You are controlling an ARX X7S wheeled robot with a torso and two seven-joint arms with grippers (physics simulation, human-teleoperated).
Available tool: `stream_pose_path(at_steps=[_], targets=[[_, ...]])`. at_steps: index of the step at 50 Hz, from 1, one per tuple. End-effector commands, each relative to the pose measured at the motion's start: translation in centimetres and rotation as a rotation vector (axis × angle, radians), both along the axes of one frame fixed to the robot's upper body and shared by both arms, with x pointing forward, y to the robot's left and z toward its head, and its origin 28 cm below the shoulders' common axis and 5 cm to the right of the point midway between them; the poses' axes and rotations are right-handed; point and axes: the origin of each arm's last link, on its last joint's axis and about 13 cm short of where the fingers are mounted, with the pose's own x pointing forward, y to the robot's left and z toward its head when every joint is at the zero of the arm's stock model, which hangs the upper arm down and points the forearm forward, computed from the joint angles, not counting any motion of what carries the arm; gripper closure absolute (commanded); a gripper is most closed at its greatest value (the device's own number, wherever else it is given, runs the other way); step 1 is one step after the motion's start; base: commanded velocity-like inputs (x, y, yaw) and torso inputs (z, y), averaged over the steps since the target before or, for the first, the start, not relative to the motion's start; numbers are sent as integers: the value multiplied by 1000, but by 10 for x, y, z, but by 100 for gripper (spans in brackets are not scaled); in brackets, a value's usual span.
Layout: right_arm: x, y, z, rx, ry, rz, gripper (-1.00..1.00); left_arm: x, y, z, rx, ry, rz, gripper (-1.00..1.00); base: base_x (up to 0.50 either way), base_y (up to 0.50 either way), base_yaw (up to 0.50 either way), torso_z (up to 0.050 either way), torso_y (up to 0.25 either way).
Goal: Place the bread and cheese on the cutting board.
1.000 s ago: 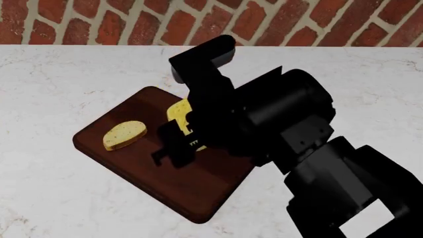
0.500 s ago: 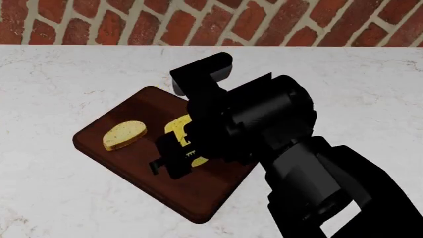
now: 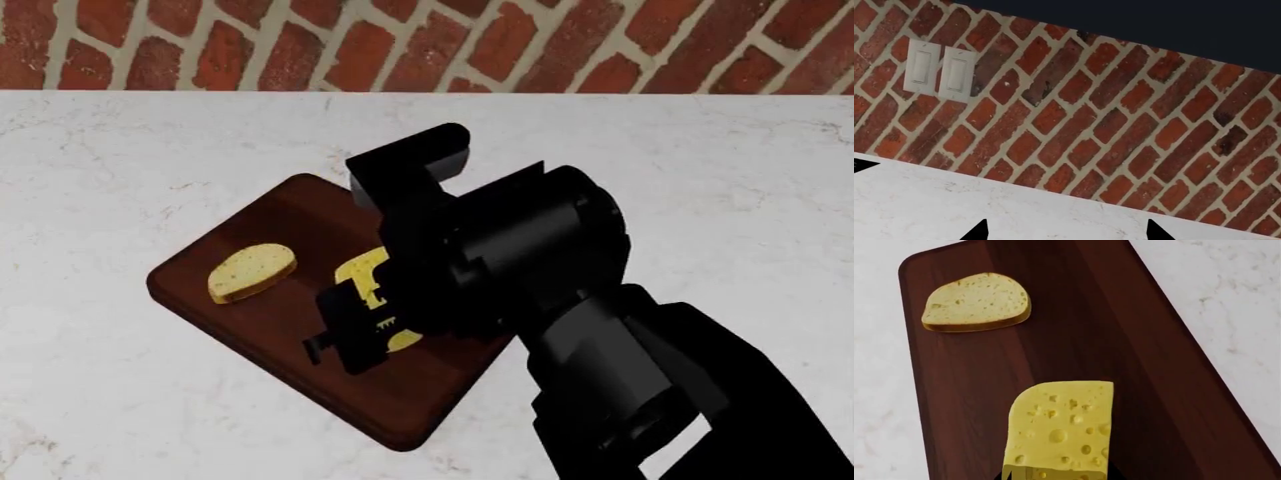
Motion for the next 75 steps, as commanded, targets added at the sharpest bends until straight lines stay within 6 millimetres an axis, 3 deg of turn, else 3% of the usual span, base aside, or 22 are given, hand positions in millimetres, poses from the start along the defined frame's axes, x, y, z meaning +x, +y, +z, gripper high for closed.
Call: stream_pose_path(at_steps=[1, 4, 5, 16, 29, 31, 32, 45, 75], targets=[[0, -1, -10, -21, 21, 8, 100, 0, 0, 0, 1, 0, -1, -100, 0, 0, 0, 0, 0], [-1, -1, -8, -25, 12, 4, 100, 0, 0, 0, 0, -2, -1, -100, 0, 1, 2, 0, 0], [-1, -1, -8, -25, 12, 4, -100, 0, 0, 0, 0, -2, -1, -100, 0, 0, 0, 0, 0], [-1, -3, -5, -30, 5, -2, -100, 0, 0, 1, 1, -3, -2, -100, 0, 0, 0, 0, 0], [-2, -6, 17, -7, -58, -27, -100, -1, -1, 1, 2, -5, -4, -100, 0, 0, 0, 0, 0], [-3, -6, 21, -3, -69, -31, -100, -1, -1, 1, 3, -6, -5, -100, 0, 0, 0, 0, 0], [-9, -15, 42, 8, -163, -73, -100, -1, -2, 1, 6, -5, -6, -100, 0, 0, 0, 0, 0], [-19, -19, 61, 36, -227, -96, -100, -2, -1, 2, 5, -10, -6, -100, 0, 0, 0, 0, 0], [-77, -38, 56, 236, -483, -155, -100, -2, -5, 4, -24, -54, -48, -100, 0, 0, 0, 0, 0]])
